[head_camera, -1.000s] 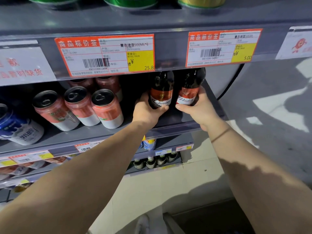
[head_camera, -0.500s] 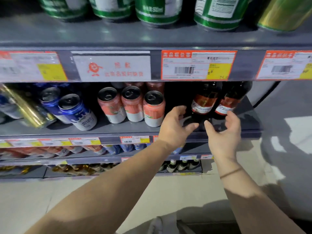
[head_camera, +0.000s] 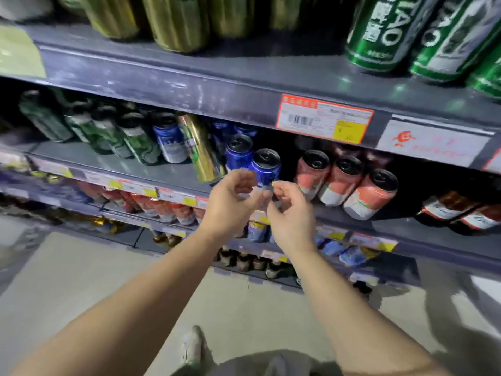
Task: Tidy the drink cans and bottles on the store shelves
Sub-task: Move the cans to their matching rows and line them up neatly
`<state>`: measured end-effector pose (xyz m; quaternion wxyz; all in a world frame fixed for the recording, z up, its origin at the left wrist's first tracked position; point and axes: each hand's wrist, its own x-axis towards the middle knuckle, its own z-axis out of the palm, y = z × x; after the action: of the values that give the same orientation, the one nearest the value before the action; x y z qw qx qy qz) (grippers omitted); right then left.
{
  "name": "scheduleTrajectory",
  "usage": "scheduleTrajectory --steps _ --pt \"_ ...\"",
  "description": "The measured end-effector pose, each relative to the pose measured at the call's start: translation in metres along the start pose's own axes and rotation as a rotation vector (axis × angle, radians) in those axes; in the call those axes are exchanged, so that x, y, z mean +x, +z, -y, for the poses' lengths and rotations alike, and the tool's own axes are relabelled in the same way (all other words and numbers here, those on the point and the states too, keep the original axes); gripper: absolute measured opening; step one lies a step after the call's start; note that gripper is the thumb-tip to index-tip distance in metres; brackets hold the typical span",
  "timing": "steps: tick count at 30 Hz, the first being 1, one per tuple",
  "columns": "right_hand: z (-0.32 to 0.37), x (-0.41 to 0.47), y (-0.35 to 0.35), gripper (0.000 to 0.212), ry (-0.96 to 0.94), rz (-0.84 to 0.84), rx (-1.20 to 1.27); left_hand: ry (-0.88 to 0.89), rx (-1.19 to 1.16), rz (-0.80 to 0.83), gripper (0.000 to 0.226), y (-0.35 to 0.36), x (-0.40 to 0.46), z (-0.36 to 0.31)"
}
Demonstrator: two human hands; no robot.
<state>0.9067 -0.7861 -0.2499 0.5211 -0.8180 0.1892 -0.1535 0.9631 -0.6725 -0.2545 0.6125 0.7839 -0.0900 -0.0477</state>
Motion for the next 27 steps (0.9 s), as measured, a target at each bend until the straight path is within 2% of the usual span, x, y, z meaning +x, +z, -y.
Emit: scheduleTrajectory --steps 6,10,15,18,21,24,27 --pt "0.043 0.003 0.081 0.037 -0.035 0.138 -0.031 -0.033 0.049 -0.163 0.033 -0.093 0.018 0.027" --pt "0.064 0.020 0.124 0.056 -0.032 0.138 -0.148 -0.118 0.034 -0.185 0.040 -0.135 0.031 0.044" --pt "0.087 0.068 0.166 0.080 0.094 0.097 -0.396 -0.200 -0.019 -0.161 0.039 -0.164 0.048 0.062" --pt "0.098 0.086 0.182 0.067 0.245 0.200 -0.568 -0.221 -0.051 -0.127 0.040 -0.176 0.053 0.066" --pt "0.103 0.090 0.186 0.066 0.410 0.204 -0.493 -0.222 -0.072 -0.109 0.039 -0.186 0.056 0.067" --pt "0.099 0.074 0.183 0.069 0.280 0.050 -0.433 -0.208 -0.055 -0.060 0.041 -0.192 0.058 0.065" --pt "0.095 0.051 0.174 0.061 0.199 -0.014 -0.340 -0.195 -0.030 0.060 0.058 -0.190 0.057 0.060"
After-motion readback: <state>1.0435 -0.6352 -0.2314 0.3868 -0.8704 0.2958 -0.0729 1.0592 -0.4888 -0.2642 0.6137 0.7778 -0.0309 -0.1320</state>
